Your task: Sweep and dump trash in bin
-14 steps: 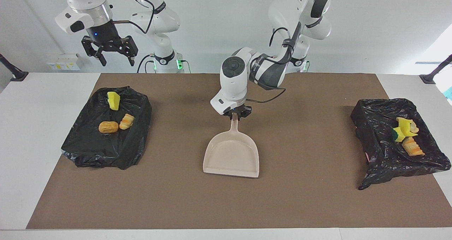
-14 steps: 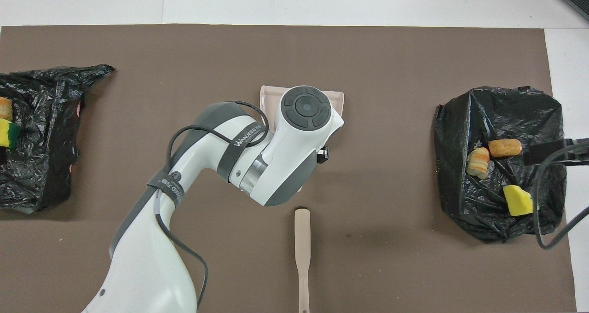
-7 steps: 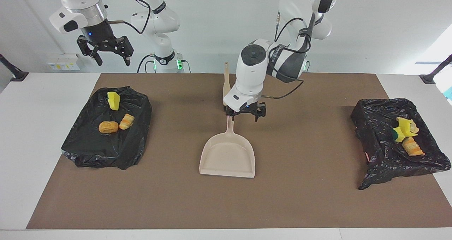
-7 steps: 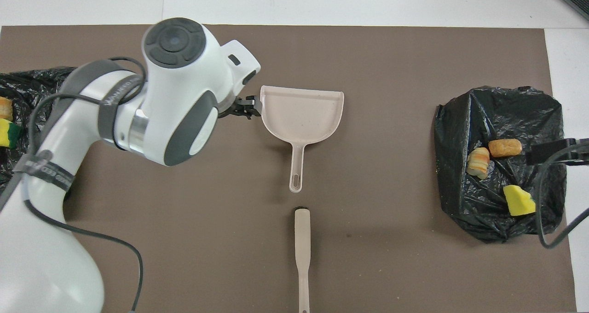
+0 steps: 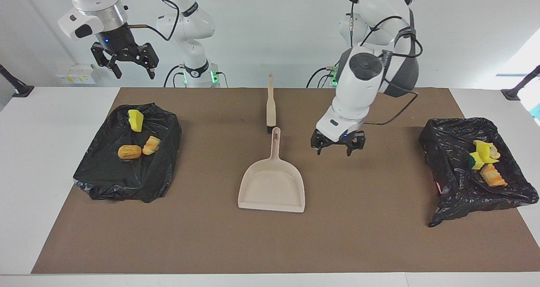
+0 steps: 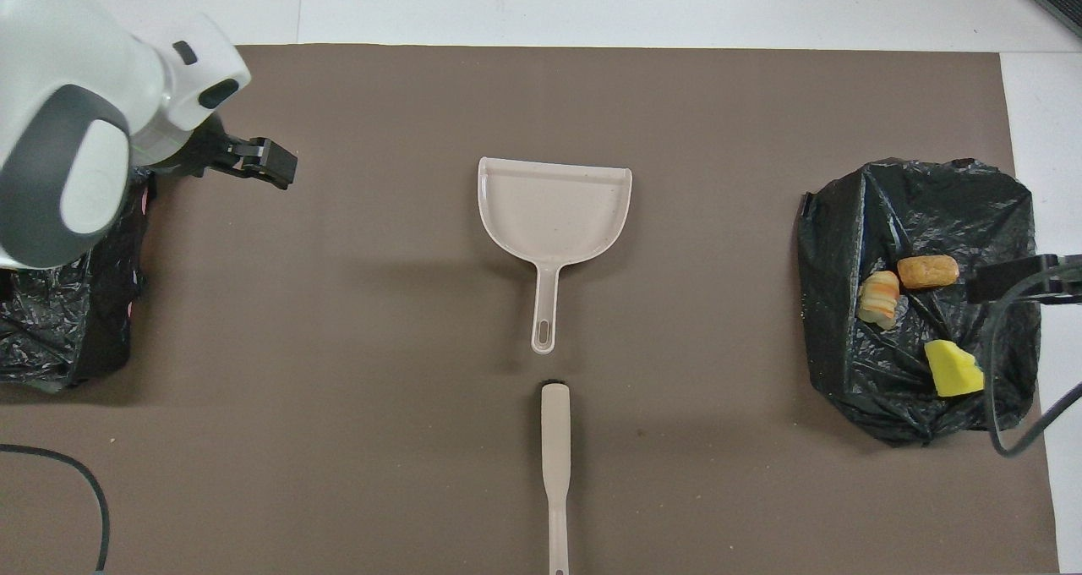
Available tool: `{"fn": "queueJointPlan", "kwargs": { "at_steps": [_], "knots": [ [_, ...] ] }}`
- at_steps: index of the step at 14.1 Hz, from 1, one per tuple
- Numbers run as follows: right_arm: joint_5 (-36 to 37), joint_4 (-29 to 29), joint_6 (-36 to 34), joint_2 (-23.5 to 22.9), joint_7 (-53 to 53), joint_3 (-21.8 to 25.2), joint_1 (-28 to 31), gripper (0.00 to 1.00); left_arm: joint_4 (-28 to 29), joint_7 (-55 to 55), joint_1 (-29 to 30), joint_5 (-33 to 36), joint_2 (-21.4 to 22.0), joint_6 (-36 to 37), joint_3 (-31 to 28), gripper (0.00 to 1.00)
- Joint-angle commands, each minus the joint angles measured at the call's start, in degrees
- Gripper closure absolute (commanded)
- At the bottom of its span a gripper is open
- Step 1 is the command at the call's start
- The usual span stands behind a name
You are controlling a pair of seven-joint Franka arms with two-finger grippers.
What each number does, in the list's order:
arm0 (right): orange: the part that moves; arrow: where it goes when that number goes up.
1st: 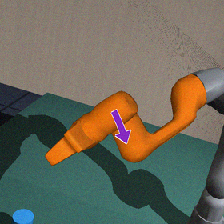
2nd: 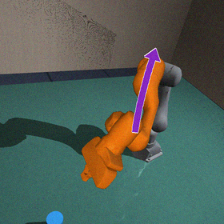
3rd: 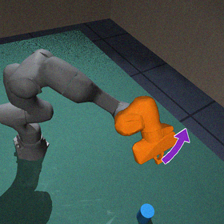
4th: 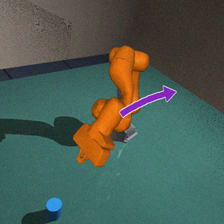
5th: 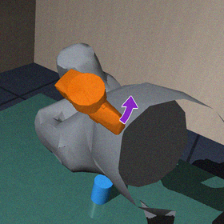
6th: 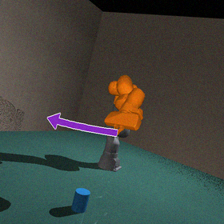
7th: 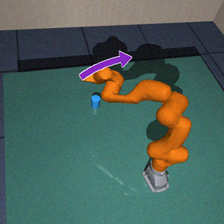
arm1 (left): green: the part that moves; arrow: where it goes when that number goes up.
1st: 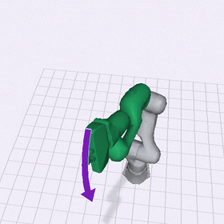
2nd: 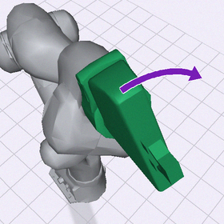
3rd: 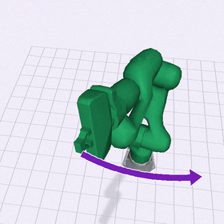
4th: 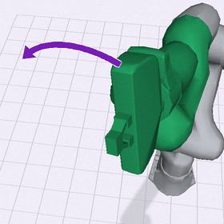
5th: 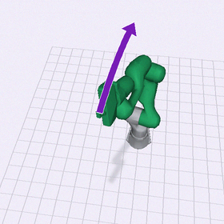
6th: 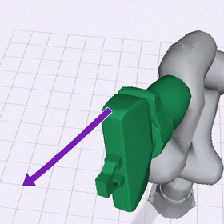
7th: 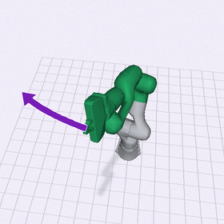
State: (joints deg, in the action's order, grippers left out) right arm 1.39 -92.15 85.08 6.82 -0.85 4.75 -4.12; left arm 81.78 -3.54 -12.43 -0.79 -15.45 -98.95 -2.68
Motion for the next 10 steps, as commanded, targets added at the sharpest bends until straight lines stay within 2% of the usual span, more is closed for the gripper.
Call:
{"fn": "queueJointPlan", "kwargs": {
  "at_steps": [1,4,7,9,10],
  "knots": [
    [0.28,-1.28,1.4,1.09,1.9,-0.09,0.43,0.0,1.8,-6.99,4.94,-1.75,2.35,1.91,0.48,0.0],
    [0.19,-1.28,1.31,1.09,1.82,-0.09,0.43,0.0,1.98,-8.77,9.16,-1.76,4.37,4.98,0.39,0.0],
    [0.1,-1.28,1.31,1.09,1.82,-0.09,0.43,0.0,2.06,-7.19,9.0,-1.67,6.21,5.52,0.3,0.0],
    [0.1,-1.28,1.23,1.09,1.82,-0.09,0.43,0.0,4.59,-7.1,8.56,-1.58,9.1,6.31,0.39,0.0],
    [0.02,-1.37,1.14,1.09,1.82,0.0,0.43,0.0,7.83,-7.36,8.56,-1.15,11.56,5.27,0.48,0.0]
  ]
}}
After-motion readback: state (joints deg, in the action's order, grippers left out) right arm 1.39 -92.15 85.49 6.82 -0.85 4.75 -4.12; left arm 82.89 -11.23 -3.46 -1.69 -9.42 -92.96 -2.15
